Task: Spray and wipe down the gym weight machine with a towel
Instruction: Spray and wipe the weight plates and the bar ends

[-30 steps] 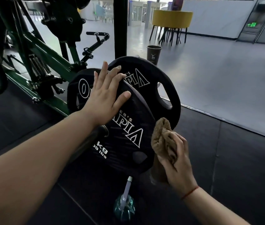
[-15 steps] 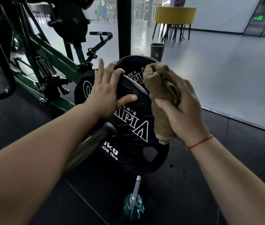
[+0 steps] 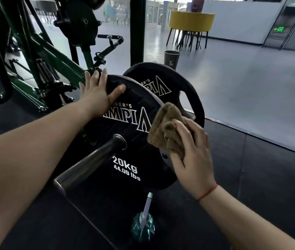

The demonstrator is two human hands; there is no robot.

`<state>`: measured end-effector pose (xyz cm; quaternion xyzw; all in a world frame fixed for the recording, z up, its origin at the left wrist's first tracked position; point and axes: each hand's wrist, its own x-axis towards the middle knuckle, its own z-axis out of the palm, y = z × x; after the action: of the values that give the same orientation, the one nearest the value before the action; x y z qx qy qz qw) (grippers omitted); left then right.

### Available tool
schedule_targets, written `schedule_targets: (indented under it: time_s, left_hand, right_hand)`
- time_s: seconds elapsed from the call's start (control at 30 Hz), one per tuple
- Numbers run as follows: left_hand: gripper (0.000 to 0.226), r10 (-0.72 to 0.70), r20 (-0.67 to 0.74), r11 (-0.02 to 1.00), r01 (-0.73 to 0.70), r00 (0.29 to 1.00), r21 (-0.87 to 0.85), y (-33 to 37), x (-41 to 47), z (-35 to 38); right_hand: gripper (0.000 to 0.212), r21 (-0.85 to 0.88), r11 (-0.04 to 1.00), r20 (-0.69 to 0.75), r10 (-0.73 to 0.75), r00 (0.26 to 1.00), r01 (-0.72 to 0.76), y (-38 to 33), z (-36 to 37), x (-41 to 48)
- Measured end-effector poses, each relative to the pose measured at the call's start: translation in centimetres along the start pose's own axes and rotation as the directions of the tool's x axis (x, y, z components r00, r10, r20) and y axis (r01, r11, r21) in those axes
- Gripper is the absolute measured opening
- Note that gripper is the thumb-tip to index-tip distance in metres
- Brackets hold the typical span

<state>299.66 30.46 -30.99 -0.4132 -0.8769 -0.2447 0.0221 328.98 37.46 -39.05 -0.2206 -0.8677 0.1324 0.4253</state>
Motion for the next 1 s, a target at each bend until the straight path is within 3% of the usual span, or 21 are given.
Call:
schedule_targets:
  time_s: [0.13, 0.2, 0.33, 0.5, 0.63, 1.0]
  left_hand:
    - [0.079, 0.218, -0.110, 0.976, -0.218, 0.970, 0.013, 2.5, -3.4, 0.8]
    - [0.078, 0.323, -0.095, 0.946, -0.322, 0.942, 0.033, 4.2, -5.5, 1.6]
    - [0.085, 0.482, -0.117, 0.855, -0.437, 0.868, 0.278, 5.5, -7.7, 3.7]
    - [0.096, 0.445, -0.192, 0.853, -0.349, 0.874, 0.387, 5.9, -7.1, 4.2]
    - [0.095, 0.435, -0.222, 0.862, -0.332, 0.873, 0.383, 5.7, -6.6, 4.7]
    - [0.103, 0.337, -0.263, 0.913, -0.245, 0.904, 0.326, 4.6, -4.5, 4.4]
  right_hand:
    - [0.059, 0.155, 0.984, -0.005, 0.088, 0.996, -0.086, 1.5, 0.1, -3.7]
    - [0.056, 0.225, 0.966, -0.010, 0.133, 0.991, -0.127, 1.7, -0.2, -3.8]
    - [0.045, 0.400, 0.882, -0.076, 0.302, 0.950, -0.248, 0.1, -1.6, -0.2]
    - [0.052, 0.273, 0.909, -0.010, 0.329, 0.944, -0.314, -1.1, -1.9, 3.9]
    - [0.060, 0.144, 0.948, 0.038, 0.280, 0.959, -0.282, -1.1, -1.3, 4.6]
    - [0.074, 0.092, 0.969, 0.151, 0.215, 0.965, -0.230, 0.9, -2.5, 3.2]
